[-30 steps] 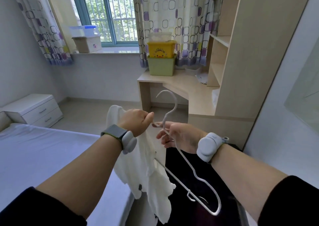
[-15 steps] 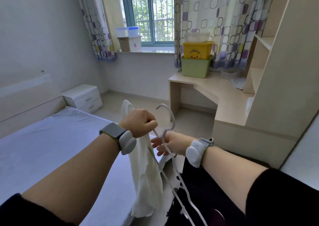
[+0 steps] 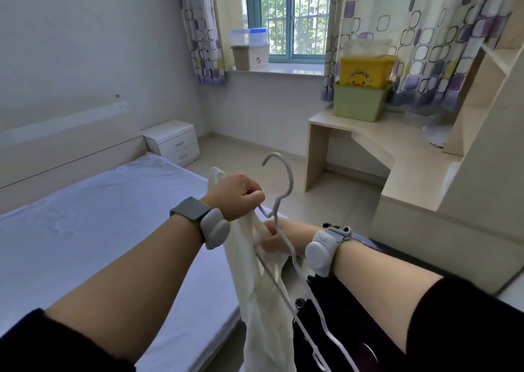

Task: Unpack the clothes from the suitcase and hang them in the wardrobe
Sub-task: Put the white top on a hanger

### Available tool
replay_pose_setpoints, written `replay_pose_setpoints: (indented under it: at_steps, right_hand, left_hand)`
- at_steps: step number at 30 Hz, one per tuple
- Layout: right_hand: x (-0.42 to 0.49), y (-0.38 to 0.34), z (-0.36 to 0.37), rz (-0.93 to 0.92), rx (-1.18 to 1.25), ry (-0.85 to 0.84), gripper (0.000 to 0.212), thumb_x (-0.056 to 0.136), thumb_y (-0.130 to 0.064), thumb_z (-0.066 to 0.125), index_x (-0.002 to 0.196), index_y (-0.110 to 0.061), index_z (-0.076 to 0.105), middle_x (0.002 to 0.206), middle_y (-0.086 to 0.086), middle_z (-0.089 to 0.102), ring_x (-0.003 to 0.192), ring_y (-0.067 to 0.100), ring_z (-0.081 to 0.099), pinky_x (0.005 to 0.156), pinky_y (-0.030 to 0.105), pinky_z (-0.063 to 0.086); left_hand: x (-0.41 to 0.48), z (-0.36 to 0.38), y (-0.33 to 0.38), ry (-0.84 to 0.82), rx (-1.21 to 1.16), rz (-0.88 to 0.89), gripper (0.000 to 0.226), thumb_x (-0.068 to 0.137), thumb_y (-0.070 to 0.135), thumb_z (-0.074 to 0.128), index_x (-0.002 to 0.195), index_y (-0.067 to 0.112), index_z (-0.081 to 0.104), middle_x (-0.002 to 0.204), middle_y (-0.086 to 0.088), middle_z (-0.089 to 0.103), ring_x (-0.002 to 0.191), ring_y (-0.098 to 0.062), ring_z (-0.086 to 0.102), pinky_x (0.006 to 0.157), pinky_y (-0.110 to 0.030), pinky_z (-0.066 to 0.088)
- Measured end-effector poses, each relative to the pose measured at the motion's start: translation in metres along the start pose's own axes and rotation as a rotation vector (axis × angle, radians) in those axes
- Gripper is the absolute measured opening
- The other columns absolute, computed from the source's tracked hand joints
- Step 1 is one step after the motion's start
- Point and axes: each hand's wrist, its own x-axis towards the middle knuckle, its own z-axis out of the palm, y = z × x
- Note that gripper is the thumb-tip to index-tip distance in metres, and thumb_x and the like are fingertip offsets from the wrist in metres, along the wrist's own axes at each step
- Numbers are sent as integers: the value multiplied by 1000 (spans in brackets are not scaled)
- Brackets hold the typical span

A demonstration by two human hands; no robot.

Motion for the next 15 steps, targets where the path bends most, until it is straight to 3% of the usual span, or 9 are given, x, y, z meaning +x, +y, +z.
replay_pose_setpoints:
  at_steps: [2,4,7,9,13,15]
  right_hand:
    - [-1,4,0,35,-29,53,19,90,-16,52,71,-17,54,75,-4,54,71,10,49,75,29,45]
    - [-4,10,-4,70,-162,120,16,92,-25,50,78,-17,54,77,-2,53,72,12,48,74,28,43]
    - [-12,23,-16,118,-335,226,13,91,-18,50,86,-22,61,86,1,58,80,16,50,70,22,37]
    - [-16,37,-25,169,-378,250,23,88,-10,49,96,-20,68,98,5,64,87,20,54,72,21,36]
    - [-29,59,-43,252,-416,275,24,88,-9,50,73,-26,60,90,5,59,81,19,50,67,20,33]
    - [-35,64,-54,261,-444,276,12,90,-18,56,81,-19,64,86,2,55,80,18,47,66,21,32]
  left_hand:
    - [-1,-1,-5,10,15,-21,27,69,32,38,49,15,42,52,-1,36,53,-14,34,56,-28,32]
    - [-3,-1,-16,22,35,-42,30,69,38,40,51,14,44,53,-1,38,53,-14,34,57,-29,33]
    - [-7,0,-35,80,34,-63,39,64,53,37,49,17,36,49,2,32,49,-12,30,55,-30,29]
    - [-9,1,-46,132,38,-96,41,64,59,34,46,22,32,46,5,30,47,-11,29,53,-28,27]
    - [-13,-4,-70,237,16,-212,45,79,51,38,48,18,38,50,0,35,50,-15,33,54,-30,27]
    - [-14,-4,-81,295,-18,-264,50,90,46,45,51,14,44,54,-5,40,54,-18,37,55,-30,29]
